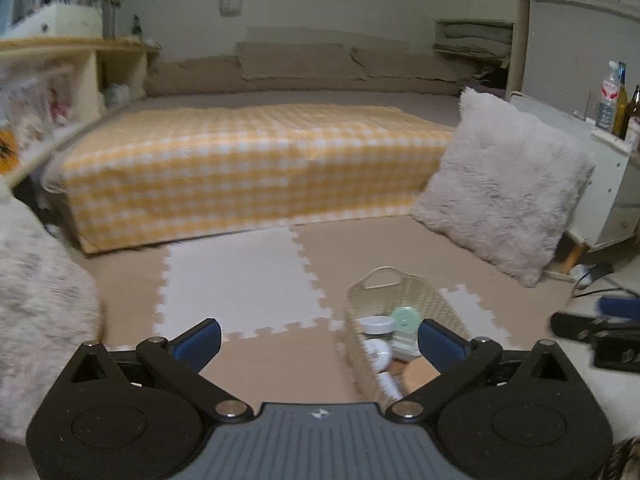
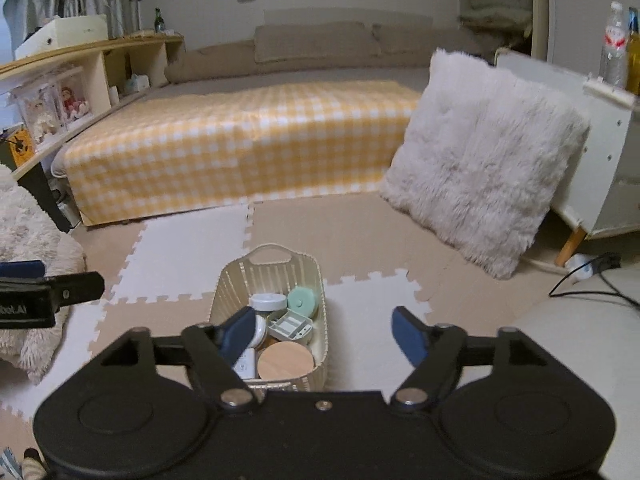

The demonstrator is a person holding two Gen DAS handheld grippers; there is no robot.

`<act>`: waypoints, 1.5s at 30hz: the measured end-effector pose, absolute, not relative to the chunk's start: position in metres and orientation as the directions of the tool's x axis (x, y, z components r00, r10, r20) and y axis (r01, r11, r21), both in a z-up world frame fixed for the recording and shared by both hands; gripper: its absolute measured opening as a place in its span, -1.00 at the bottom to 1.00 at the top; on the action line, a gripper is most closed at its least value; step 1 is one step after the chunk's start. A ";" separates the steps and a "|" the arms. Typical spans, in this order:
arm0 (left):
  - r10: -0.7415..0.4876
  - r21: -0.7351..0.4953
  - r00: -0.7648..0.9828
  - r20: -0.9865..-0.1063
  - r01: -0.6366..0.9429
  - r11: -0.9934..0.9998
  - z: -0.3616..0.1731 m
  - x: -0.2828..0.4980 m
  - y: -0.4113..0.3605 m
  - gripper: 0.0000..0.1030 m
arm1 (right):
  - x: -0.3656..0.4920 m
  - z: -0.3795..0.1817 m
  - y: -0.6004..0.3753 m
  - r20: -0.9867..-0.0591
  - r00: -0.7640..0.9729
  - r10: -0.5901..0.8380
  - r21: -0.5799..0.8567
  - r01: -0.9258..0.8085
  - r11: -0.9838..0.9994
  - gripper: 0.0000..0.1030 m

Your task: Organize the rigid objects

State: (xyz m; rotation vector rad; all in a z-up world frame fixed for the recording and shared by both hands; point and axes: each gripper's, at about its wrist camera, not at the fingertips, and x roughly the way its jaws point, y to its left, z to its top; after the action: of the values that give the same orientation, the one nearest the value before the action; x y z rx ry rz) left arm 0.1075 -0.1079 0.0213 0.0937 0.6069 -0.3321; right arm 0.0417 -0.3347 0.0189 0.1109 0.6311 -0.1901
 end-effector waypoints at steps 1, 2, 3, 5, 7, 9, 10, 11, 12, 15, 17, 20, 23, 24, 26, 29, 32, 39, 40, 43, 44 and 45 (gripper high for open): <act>-0.270 -0.004 0.776 -0.570 0.326 0.945 0.021 0.103 -0.106 1.00 | 0.036 0.021 -0.333 -0.586 0.796 -0.154 0.033 0.213 0.977 0.60; -0.264 -0.002 0.780 -0.567 0.320 0.947 0.020 0.099 -0.103 1.00 | 0.032 0.022 -0.332 -0.579 0.799 -0.164 0.024 0.217 0.976 0.64; -0.263 -0.002 0.781 -0.566 0.318 0.948 0.019 0.096 -0.101 1.00 | 0.027 0.023 -0.330 -0.573 0.801 -0.172 0.019 0.223 0.975 0.68; -0.266 -0.001 0.781 -0.566 0.322 0.947 0.017 0.089 -0.096 1.00 | 0.020 0.024 -0.329 -0.568 0.805 -0.172 0.018 0.222 0.975 0.76; -0.265 0.006 0.783 -0.563 0.324 0.946 0.016 0.084 -0.093 1.00 | 0.013 0.024 -0.325 -0.558 0.810 -0.179 0.005 0.219 0.976 0.80; -0.253 0.013 0.790 -0.558 0.313 0.950 0.016 0.079 -0.090 1.00 | 0.008 0.022 -0.321 -0.547 0.815 -0.190 -0.007 0.223 0.975 0.82; -0.248 0.013 0.793 -0.557 0.307 0.952 0.016 0.078 -0.090 1.00 | 0.005 0.021 -0.320 -0.544 0.817 -0.190 -0.005 0.223 0.975 0.83; -0.244 0.012 0.795 -0.555 0.301 0.954 0.016 0.077 -0.089 1.00 | 0.003 0.020 -0.319 -0.542 0.819 -0.190 -0.002 0.225 0.974 0.88; -0.244 0.012 0.798 -0.552 0.300 0.954 0.016 0.075 -0.089 1.00 | 0.002 0.019 -0.319 -0.541 0.819 -0.191 0.000 0.227 0.974 0.93; -0.248 0.015 0.799 -0.547 0.305 0.952 0.014 0.074 -0.088 1.00 | 0.000 0.015 -0.317 -0.533 0.820 -0.209 -0.011 0.240 0.971 0.97; -0.244 0.019 0.797 -0.553 0.305 0.952 0.012 0.074 -0.087 1.00 | -0.002 0.013 -0.318 -0.532 0.818 -0.216 -0.004 0.253 0.967 1.00; -0.239 0.025 0.792 -0.561 0.304 0.952 0.008 0.072 -0.088 1.00 | -0.003 0.012 -0.320 -0.531 0.819 -0.218 0.009 0.262 0.965 1.00; -0.236 0.025 0.790 -0.566 0.303 0.953 0.006 0.072 -0.087 1.00 | -0.003 0.010 -0.318 -0.529 0.817 -0.229 0.000 0.270 0.963 1.00; -0.236 0.025 0.791 -0.565 0.302 0.953 0.006 0.072 -0.087 1.00 | -0.003 0.009 -0.318 -0.530 0.816 -0.231 -0.004 0.270 0.963 1.00; -0.236 0.024 0.791 -0.564 0.302 0.953 0.006 0.071 -0.086 1.00 | -0.003 0.009 -0.316 -0.532 0.814 -0.234 -0.013 0.269 0.963 1.00; -0.239 0.022 0.789 -0.566 0.304 0.952 0.006 0.071 -0.086 1.00 | -0.001 0.008 -0.314 -0.536 0.810 -0.240 -0.026 0.269 0.963 1.00; -0.240 0.021 0.788 -0.567 0.305 0.952 0.006 0.071 -0.086 1.00 | -0.002 0.007 -0.313 -0.536 0.808 -0.247 -0.030 0.273 0.961 1.00; -0.242 0.019 0.787 -0.568 0.306 0.952 0.005 0.070 -0.087 1.00 | -0.002 0.007 -0.313 -0.537 0.806 -0.248 -0.034 0.272 0.962 1.00; -0.242 0.019 0.787 -0.568 0.307 0.952 0.005 0.070 -0.087 1.00 | -0.002 0.007 -0.313 -0.537 0.806 -0.248 -0.035 0.272 0.962 1.00; -0.243 0.018 0.786 -0.568 0.307 0.952 0.005 0.070 -0.087 1.00 | -0.002 0.007 -0.313 -0.537 0.807 -0.247 -0.035 0.271 0.962 1.00; -0.243 0.018 0.786 -0.569 0.307 0.951 0.005 0.069 -0.088 1.00 | -0.002 0.007 -0.313 -0.537 0.807 -0.246 -0.034 0.271 0.962 1.00; -0.243 0.018 0.785 -0.570 0.308 0.951 0.004 0.069 -0.088 1.00 | -0.002 0.007 -0.313 -0.538 0.807 -0.245 -0.035 0.270 0.962 1.00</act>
State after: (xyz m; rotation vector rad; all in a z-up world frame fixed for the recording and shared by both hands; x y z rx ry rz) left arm 0.0689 -0.0879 0.0044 0.1122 0.5987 -0.2979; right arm -0.0020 -0.3130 0.0069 0.0441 0.5690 -0.2757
